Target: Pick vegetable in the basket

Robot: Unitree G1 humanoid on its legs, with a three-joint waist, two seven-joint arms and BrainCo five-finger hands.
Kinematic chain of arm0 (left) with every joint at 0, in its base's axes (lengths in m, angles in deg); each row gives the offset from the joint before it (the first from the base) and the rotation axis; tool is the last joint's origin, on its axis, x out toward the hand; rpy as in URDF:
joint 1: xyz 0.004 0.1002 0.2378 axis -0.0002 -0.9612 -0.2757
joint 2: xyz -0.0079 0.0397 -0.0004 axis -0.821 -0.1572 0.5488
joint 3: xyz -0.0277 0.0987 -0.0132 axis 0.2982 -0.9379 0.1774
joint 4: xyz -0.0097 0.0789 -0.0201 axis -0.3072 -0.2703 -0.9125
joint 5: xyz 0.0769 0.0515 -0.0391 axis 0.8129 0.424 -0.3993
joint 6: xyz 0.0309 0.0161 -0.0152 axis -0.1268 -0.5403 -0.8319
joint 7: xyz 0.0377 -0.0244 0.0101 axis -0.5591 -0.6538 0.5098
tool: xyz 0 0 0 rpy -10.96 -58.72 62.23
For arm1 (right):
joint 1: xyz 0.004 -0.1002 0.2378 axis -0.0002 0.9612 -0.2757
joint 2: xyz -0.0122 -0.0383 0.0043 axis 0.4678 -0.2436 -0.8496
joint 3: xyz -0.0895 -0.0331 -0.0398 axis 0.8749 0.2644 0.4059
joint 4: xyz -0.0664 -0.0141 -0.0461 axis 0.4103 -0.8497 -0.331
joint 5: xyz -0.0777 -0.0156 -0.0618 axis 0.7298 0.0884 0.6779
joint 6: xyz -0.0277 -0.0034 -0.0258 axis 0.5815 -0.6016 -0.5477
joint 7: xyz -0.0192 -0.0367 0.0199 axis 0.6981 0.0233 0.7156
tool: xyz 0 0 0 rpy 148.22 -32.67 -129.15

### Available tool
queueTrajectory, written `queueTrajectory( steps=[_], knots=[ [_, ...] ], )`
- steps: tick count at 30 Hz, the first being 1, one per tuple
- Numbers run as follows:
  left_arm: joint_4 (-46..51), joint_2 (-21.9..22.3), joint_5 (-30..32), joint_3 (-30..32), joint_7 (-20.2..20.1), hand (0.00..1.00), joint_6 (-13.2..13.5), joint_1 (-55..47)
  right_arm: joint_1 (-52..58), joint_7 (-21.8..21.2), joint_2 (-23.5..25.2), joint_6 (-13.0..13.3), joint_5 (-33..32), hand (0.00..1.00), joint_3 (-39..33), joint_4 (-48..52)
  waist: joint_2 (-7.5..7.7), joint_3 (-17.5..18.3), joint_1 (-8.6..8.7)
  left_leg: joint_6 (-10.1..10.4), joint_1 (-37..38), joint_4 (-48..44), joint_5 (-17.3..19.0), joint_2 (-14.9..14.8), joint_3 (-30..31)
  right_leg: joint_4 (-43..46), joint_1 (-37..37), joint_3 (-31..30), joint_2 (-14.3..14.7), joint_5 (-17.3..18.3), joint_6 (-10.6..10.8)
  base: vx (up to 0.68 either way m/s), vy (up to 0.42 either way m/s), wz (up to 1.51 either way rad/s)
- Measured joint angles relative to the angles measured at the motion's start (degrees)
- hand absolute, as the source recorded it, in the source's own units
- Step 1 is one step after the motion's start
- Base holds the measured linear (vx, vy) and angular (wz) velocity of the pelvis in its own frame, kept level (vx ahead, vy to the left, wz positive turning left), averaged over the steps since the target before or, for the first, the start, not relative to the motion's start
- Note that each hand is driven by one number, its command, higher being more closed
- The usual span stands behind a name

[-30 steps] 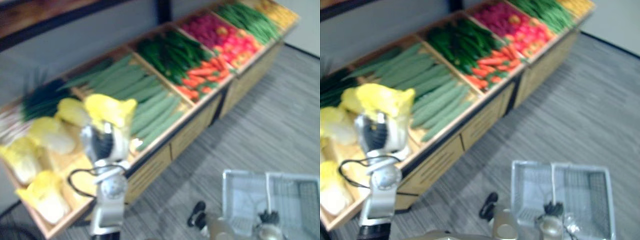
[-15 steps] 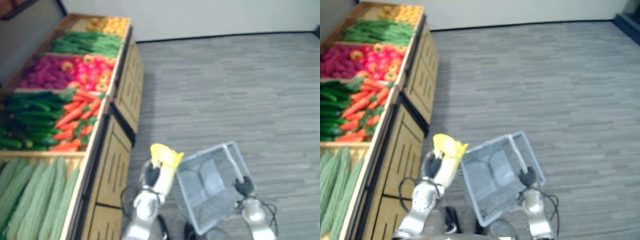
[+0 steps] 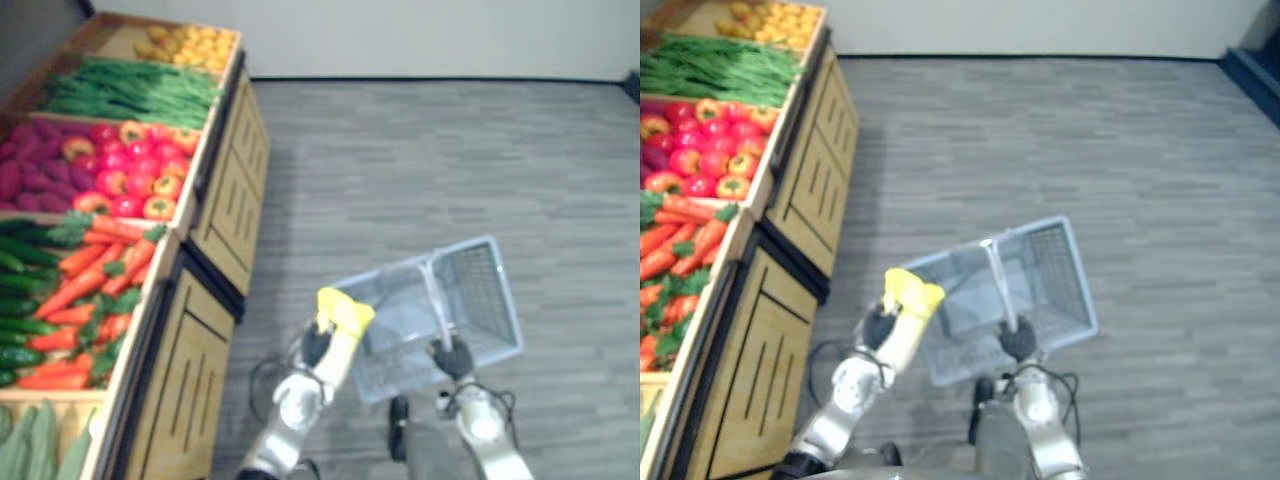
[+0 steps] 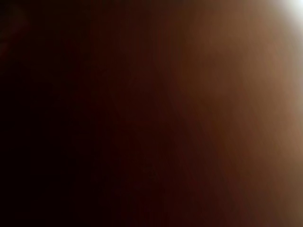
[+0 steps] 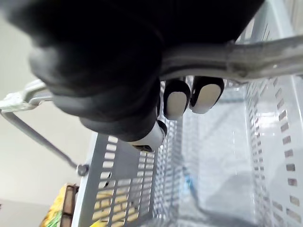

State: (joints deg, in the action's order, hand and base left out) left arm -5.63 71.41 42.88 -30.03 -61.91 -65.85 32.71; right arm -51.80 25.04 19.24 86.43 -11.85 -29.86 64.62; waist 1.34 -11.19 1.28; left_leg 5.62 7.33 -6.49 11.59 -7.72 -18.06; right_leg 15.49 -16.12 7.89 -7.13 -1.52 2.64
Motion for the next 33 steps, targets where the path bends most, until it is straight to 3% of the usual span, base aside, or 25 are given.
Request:
queueTrajectory(
  steps=[1,2,3,4,6,8,12,13,14,15,16,17,19,21,22,23,25,28,30,31,33],
  knots=[
    [-1.0,0.8,-0.3,-0.7,-0.1,1.0,0.0,-0.6,-0.1,-0.6,-0.1,0.3,-1.1,1.0,1.1,0.2,-1.98,1.1,0.27,0.4,-0.6,-3.1,0.8,-2.5,0.1,0.5,0.6,0.9,1.9,3.4,-0.5,0.4,-0.263,0.09],
    [-2.3,1.1,-0.4,-1.9,-0.2,1.0,0.1,-0.1,0.0,-1.2,0.1,0.4,-2.2,1.0,2.0,0.3,-2.69,1.3,0.59,-0.1,-4.2,-11.9,1.5,-5.4,0.6,0.4,2.2,2.3,3.1,5.4,-1.8,0.47,-0.327,0.24],
    [-2.8,1.3,-0.6,-2.0,-0.3,0.0,0.1,0.0,0.2,-1.5,0.0,0.4,-3.3,1.0,2.5,0.3,-2.86,1.2,0.59,-0.6,-6.7,-18.3,1.4,-7.2,1.2,-0.2,3.5,3.0,3.8,5.9,-2.2,0.37,-0.278,0.26],
    [-3.9,1.9,-1.2,-2.4,-0.5,0.0,0.1,0.0,0.4,-2.0,-0.3,0.5,-4.2,1.0,3.4,0.3,-3.32,1.0,0.26,-3.6,-11.7,-32.0,-0.5,-11.1,2.8,-1.4,6.8,4.1,5.6,6.6,-3.2,0.31,-0.209,0.1],
    [-5.7,3.3,-3.4,-3.7,-0.6,0.0,0.2,-0.5,1.1,-2.3,-1.0,0.4,-5.3,1.0,4.1,0.3,-3.27,0.8,-0.16,-3.5,-16.4,-46.6,-0.3,-13.0,4.1,-2.7,12.2,4.8,6.6,8.1,-4.5,0.4,-0.14,0.03],
    [-6.0,4.3,-5.4,-5.4,-1.0,0.0,0.2,0.0,1.2,-2.5,-1.4,0.4,-5.5,1.0,4.6,0.7,-2.81,0.5,-0.35,-3.1,-20.2,-50.3,0.2,-11.8,1.2,-5.6,16.9,4.9,6.1,8.6,-4.7,0.41,-0.079,0.02],
    [-6.0,5.0,-5.4,-7.1,-1.2,0.0,0.2,2.8,1.1,-2.4,-1.4,0.4,-6.1,1.0,5.0,3.3,-2.75,0.4,-0.82,-2.4,-23.9,-35.7,0.6,-8.7,-8.3,-10.0,20.6,7.9,3.3,8.5,-4.0,0.3,0.025,0.19],
    [-6.0,5.0,-5.3,-7.5,-1.1,0.0,0.2,3.8,1.3,-2.2,-1.7,0.4,-6.1,1.0,4.9,4.2,-2.77,0.5,-0.75,-3.0,-23.0,-27.9,-0.8,-8.2,-15.0,-11.3,21.8,10.0,2.2,8.8,-2.2,0.3,0.089,0.67],
    [-5.9,4.9,-5.2,-8.6,-1.1,0.0,0.2,4.8,1.3,-2.0,-2.3,0.4,-6.1,1.0,4.5,4.3,-3.05,0.7,-0.1,-5.0,-21.8,-21.5,-3.4,-8.1,-23.4,-11.9,23.2,12.4,1.6,9.6,-0.7,0.31,0.111,0.83],
    [-5.6,4.9,-5.2,-9.1,-1.1,0.0,0.2,5.1,1.5,-2.0,-2.4,0.4,-6.1,1.0,3.9,4.4,-3.61,1.0,0.16,-6.4,-21.0,-19.1,-4.7,-8.1,-27.5,-11.9,23.9,13.7,1.5,10.1,0.2,0.34,0.145,1.03],
    [-4.9,4.8,-5.0,-10.3,-1.1,0.0,0.2,5.4,2.5,-1.8,-2.6,0.4,-6.1,1.0,2.6,4.5,-4.68,1.7,0.27,-9.2,-19.4,-15.2,-7.9,-8.1,-32.9,-11.6,25.5,15.5,1.8,11.6,2.2,0.36,0.175,1.04],
    [-4.1,4.7,-4.8,-10.7,-1.1,0.0,0.3,5.4,3.5,-1.6,-2.7,0.4,-6.1,1.0,1.6,4.4,-5.42,2.3,0.19,-14.2,-18.3,-13.1,-4.4,-6.3,-32.8,-10.1,26.8,17.2,1.3,13.7,3.7,0.37,0.194,1.0],
    [-3.7,4.7,-4.6,-10.1,-0.8,0.0,0.1,5.7,4.5,-1.7,-1.9,0.5,-5.9,1.0,0.3,4.3,-3.37,2.5,0.11,-12.8,-17.5,-10.3,-2.1,-1.5,-30.6,-3.1,25.6,19.0,-2.7,15.9,5.0,0.4,0.298,0.93],
    [-2.8,4.5,-4.2,-8.9,-0.7,0.0,-0.3,4.9,5.1,-1.8,-1.5,0.5,-5.0,1.0,-2.1,2.4,-2.23,2.5,0.26,-13.3,-14.3,-5.9,-2.4,3.2,-28.0,14.2,20.6,18.7,-8.4,15.9,5.0,0.4,0.333,0.89],
    [-1.0,3.9,-3.7,-8.3,-0.3,0.0,-0.4,3.7,5.1,-1.8,-0.5,0.3,-4.4,1.0,-3.8,-0.8,-0.7,2.6,0.78,-13.7,-11.5,-4.2,-2.3,6.0,-26.2,27.0,17.4,16.7,-12.5,15.1,4.8,0.41,0.204,1.11],
    [1.2,2.9,-2.6,-6.7,0.1,0.0,-0.5,2.3,5.1,-1.6,0.9,0.3,-3.2,1.0,-6.4,-4.3,-0.47,2.5,1.25,-14.0,-8.8,-2.8,-2.0,7.6,-22.9,34.8,15.4,15.1,-13.9,15.7,4.0,0.42,0.17,1.24],
    [5.7,1.2,-2.1,-4.4,0.1,0.0,-0.4,-0.6,4.9,-0.8,2.6,0.1,-3.2,1.0,-11.2,-8.3,-1.22,2.5,1.86,-14.0,-6.0,-0.8,-2.0,8.5,-17.9,37.4,12.3,12.9,-12.5,17.4,1.7,0.45,0.106,1.4],
    [7.9,-0.2,-2.1,0.4,1.1,0.0,0.1,-2.8,4.9,1.2,3.4,0.2,-3.6,1.0,-20.4,-13.4,-2.49,2.8,2.38,-13.5,-6.0,-0.7,-2.3,9.1,-7.6,24.5,6.7,4.5,-6.5,18.5,1.1,0.35,-0.049,1.77],
    [7.2,-1.0,-2.3,1.1,0.7,0.0,0.3,-3.7,4.1,3.9,4.0,0.1,-5.8,1.0,-27.1,-16.8,-3.16,2.8,3.37,-12.8,-6.3,-0.7,-2.8,9.8,0.4,14.0,5.8,-5.9,-1.9,17.9,2.0,0.29,-0.169,2.28],
    [6.9,-1.4,-2.6,1.1,-0.4,0.0,0.6,-4.3,4.8,5.0,3.9,0.4,-6.1,1.0,-30.9,-19.6,-3.25,2.7,3.38,-11.9,-6.2,-0.8,-3.2,10.2,5.7,9.3,5.6,-14.5,0.7,17.3,3.1,0.24,-0.237,2.2],
    [6.7,-2.3,-2.9,1.7,-1.8,0.0,1.5,-5.6,5.2,6.5,4.1,0.4,-7.8,1.0,-35.3,-23.8,-2.51,2.8,3.17,-9.9,-6.3,-2.0,-3.1,11.2,11.7,3.8,6.3,-21.8,1.4,14.5,5.1,0.23,-0.304,2.14]
  ],
)
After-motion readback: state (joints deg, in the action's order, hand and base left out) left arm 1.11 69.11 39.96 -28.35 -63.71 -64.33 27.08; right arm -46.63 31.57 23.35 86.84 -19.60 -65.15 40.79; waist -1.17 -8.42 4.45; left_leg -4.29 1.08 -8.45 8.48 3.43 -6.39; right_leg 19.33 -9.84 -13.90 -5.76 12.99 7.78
